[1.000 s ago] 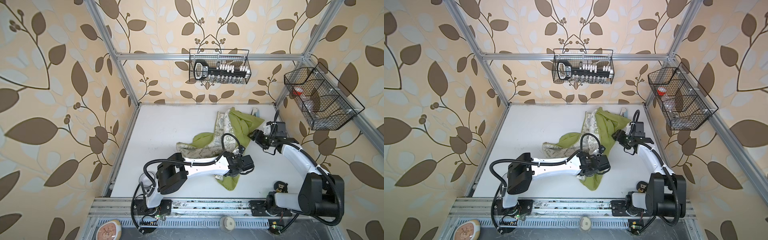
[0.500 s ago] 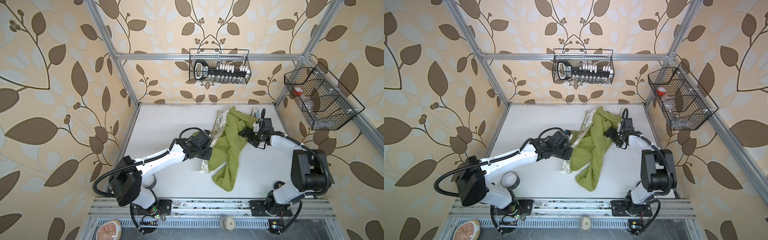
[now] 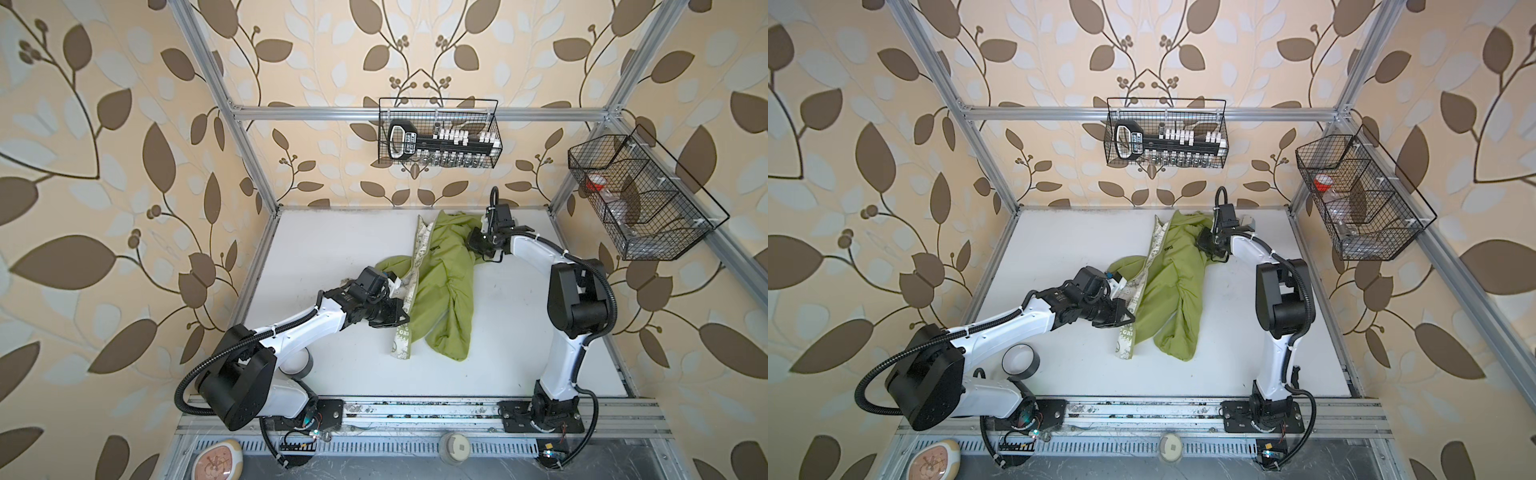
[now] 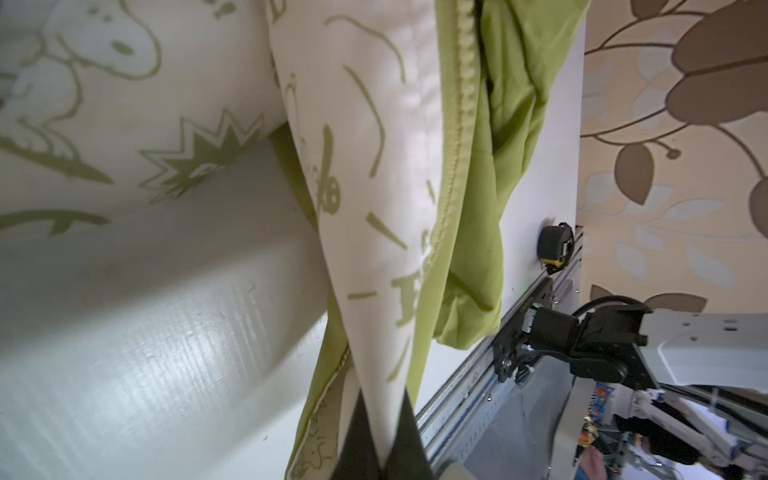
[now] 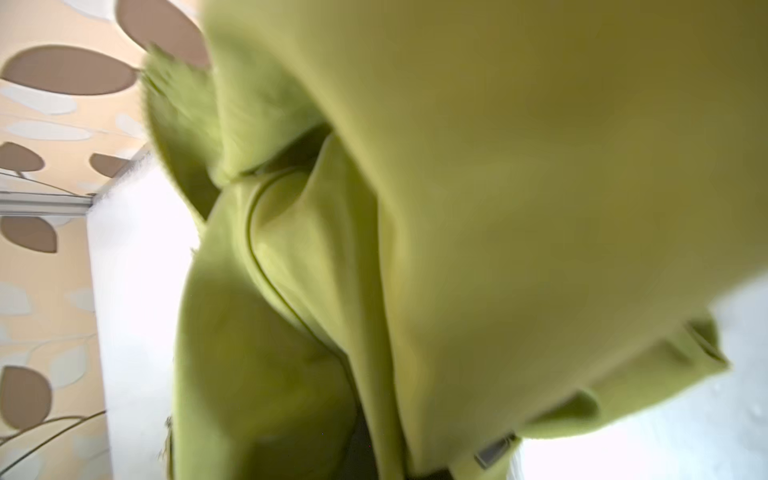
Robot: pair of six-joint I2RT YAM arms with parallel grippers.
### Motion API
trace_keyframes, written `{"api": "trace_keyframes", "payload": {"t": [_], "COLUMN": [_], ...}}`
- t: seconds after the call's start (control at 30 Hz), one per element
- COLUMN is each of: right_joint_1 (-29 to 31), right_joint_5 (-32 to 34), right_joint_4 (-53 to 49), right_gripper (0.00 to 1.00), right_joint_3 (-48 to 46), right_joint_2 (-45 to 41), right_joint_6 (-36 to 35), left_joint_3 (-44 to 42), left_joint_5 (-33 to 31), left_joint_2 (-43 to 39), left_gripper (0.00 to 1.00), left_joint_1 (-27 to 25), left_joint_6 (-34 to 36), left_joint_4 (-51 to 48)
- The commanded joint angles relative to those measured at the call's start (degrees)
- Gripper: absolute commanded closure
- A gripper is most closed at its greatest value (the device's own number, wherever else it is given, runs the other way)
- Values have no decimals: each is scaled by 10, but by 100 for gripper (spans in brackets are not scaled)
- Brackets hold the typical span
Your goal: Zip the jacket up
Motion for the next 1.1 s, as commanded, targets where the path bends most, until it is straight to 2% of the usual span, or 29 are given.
{"api": "trace_keyframes", "payload": {"t": [0.0,0.13,0.27,0.33,0.4,0.43,0.53,0.67,0.73,0.83,0.93,1.07], "right_joint_1": [2,-7,-15,-16,-15,-13,3,27,38,45,46,45], "right_joint_5": [83,132,160,156,154,154,167,173,167,145,124,111], "right_joint_4": [-89,-120,-130,-134,-141,-135,-110,-106,-98,-84,-64,-52], "right_gripper": [100,100,98,83,62,56,38,31,30,30,29,27], "right_joint_3": [63,81,81,83,77,67,32,6,-14,-56,-114,-189], "right_joint_2": [17,7,-13,-16,-24,-36,-82,-133,-158,-191,-231,-283], "right_joint_6": [-38,-55,-70,-75,-75,-74,-76,-78,-77,-66,-57,-63], "left_joint_3": [-17,-51,-65,-71,-71,-68,-41,6,32,87,154,222], "left_joint_5": [72,96,95,92,78,63,-3,-110,-170,-285,-418,-533], "left_joint_2": [6,14,1,-4,-7,-10,-29,-69,-83,-66,-8,88], "left_gripper": [95,93,87,80,63,57,44,38,37,37,37,38], "left_joint_1": [6,6,-2,-6,-8,-8,-7,-24,-56,-143,-234,-295], "left_joint_6": [-61,-120,-130,-129,-118,-106,-63,16,49,82,98,96], "left_joint_4": [108,204,220,218,189,162,58,-68,-112,-169,-226,-296]}}
